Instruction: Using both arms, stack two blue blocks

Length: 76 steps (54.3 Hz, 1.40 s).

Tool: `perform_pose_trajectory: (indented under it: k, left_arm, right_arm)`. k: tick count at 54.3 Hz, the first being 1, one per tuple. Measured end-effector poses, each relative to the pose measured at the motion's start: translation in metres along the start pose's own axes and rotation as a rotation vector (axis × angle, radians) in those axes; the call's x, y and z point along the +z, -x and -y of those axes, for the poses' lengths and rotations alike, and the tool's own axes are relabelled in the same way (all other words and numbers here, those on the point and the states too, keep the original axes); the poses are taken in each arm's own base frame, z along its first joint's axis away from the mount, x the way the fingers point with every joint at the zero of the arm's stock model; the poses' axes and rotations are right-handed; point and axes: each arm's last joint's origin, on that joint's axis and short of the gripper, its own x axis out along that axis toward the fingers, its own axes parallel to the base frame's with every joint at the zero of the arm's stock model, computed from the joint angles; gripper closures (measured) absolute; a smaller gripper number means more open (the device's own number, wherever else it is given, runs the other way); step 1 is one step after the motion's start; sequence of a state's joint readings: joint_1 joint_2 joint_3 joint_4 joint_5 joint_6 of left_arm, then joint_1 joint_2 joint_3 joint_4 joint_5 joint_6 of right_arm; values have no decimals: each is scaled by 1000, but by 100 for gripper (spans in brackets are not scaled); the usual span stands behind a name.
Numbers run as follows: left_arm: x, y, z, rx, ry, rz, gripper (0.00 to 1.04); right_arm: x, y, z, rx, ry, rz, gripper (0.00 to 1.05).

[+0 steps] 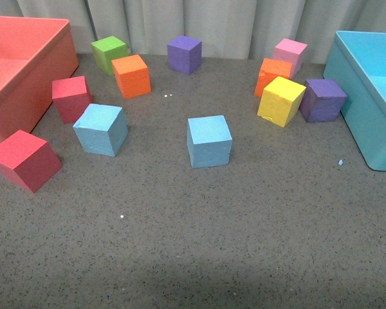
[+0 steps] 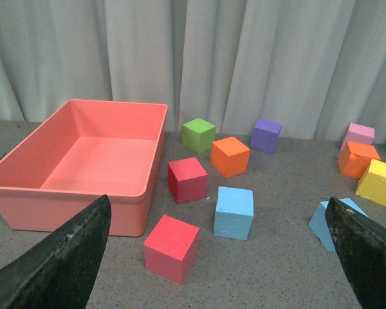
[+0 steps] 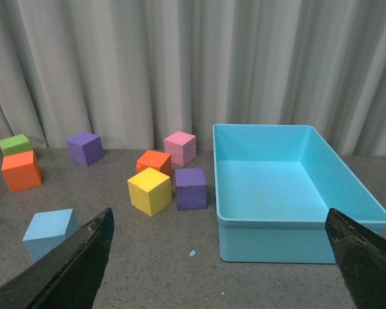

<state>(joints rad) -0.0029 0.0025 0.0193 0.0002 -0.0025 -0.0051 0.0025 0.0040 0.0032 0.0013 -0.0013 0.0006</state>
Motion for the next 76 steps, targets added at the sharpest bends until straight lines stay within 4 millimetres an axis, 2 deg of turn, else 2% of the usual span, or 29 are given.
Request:
perform_pose_trajectory:
  k: [3, 5, 7, 15, 22, 36, 44, 52, 66, 76]
  left_arm:
    - [-2, -1, 0, 8, 56, -144, 7]
    - [-5, -8, 0, 25, 117, -310, 7]
    - [-7, -17, 0, 31, 153, -372, 7]
    - [9, -67, 13, -59, 211, -428, 7]
    - [12, -110, 22, -103, 224, -491, 7]
    - [-1, -200, 35, -90, 199, -678, 7]
    - [-11, -242, 43, -102, 164, -738, 7]
    - [-34, -275, 53, -117, 68, -803, 7]
    - [-57, -310, 58, -62, -36, -870, 7]
    - [-71, -319, 59, -72, -35, -936, 7]
  right_arm:
    - [0, 0, 0, 0, 0, 0, 10]
    - [0, 0, 0, 0, 0, 0, 10]
    - [0, 0, 0, 0, 1, 0, 9]
    - [0, 0, 0, 0, 1, 0, 9]
    - [0, 0, 0, 0, 1, 0, 9]
    - [0, 0, 0, 0, 1, 0, 9]
    - [0, 0, 0, 0, 0, 0, 9]
    - [0, 0, 0, 0, 1, 0, 9]
    - [0, 0, 0, 0, 0, 0, 9]
    - [0, 0, 0, 0, 1, 0, 9]
